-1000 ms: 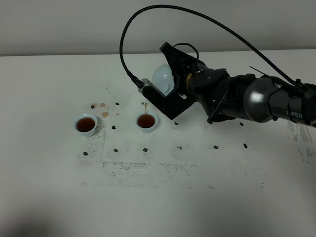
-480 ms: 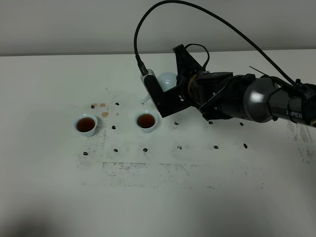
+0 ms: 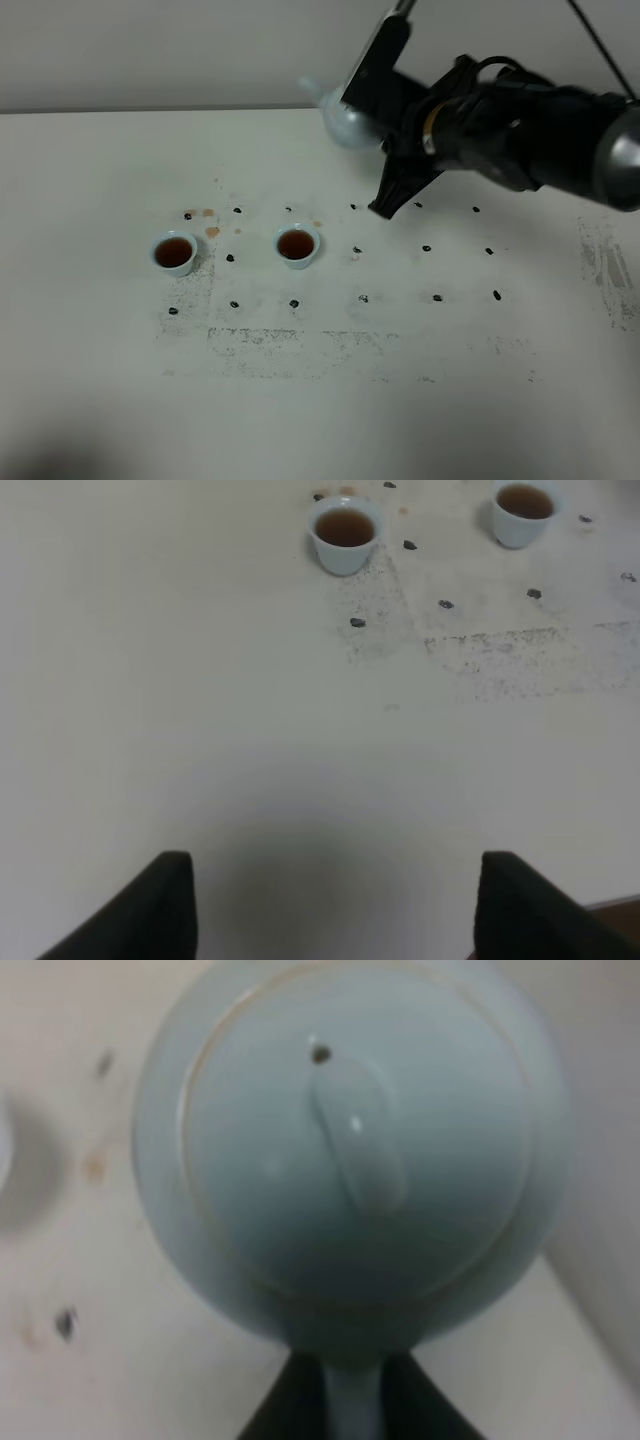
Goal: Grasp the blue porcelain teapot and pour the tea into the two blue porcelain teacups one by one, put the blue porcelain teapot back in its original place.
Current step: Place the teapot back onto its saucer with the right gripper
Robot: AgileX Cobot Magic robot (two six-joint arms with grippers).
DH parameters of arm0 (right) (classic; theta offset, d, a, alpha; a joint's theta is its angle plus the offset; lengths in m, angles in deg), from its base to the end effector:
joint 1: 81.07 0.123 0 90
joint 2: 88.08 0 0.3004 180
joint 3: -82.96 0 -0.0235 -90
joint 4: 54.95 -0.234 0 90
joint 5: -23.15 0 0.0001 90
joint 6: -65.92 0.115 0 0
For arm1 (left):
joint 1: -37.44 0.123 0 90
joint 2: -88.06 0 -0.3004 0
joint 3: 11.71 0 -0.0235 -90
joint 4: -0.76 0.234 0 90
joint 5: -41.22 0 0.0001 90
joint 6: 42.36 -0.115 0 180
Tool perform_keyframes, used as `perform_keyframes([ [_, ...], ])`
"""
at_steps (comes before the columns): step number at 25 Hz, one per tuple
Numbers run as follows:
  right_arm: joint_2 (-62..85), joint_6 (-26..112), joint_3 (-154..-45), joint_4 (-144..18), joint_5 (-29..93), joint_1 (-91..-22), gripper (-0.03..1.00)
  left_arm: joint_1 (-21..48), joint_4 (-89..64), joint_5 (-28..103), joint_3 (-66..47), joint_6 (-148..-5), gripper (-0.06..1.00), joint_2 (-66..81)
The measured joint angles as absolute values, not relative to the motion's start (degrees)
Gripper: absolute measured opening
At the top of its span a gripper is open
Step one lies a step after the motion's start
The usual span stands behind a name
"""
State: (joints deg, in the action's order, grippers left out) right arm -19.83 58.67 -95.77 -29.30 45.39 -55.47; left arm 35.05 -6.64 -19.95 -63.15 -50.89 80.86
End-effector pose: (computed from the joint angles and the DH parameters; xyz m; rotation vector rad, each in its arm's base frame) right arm 0.3855 0.1638 0.2543 -1.0327 2.0834 -0.2406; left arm -0.0117 -0.0125 0.2460 0.2018 2.0754 -0.0909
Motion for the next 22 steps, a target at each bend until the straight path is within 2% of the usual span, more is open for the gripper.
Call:
perform_keyframes([
  [4, -15.4, 59.3, -95.8, -47.2, 49.3, -61.7, 0.08, 35.1, -6.6, -20.0, -63.1, -50.9, 0.6, 80.9],
  [8, -15.3, 59.8, -95.8, -55.4, 55.9, -66.8, 0.08, 35.1, -6.6, -20.0, -63.1, -50.9, 0.6, 80.9],
  [13, -15.7, 64.0, -95.8, -53.6, 61.4, -69.1, 0.08, 35.1, -6.6, -20.0, -63.1, -50.9, 0.6, 80.9],
  [22, -22.0, 68.3, -95.8, -51.6, 60.8, -70.6, 0.08, 35.1, -6.6, -20.0, -63.1, -50.9, 0.6, 80.9],
])
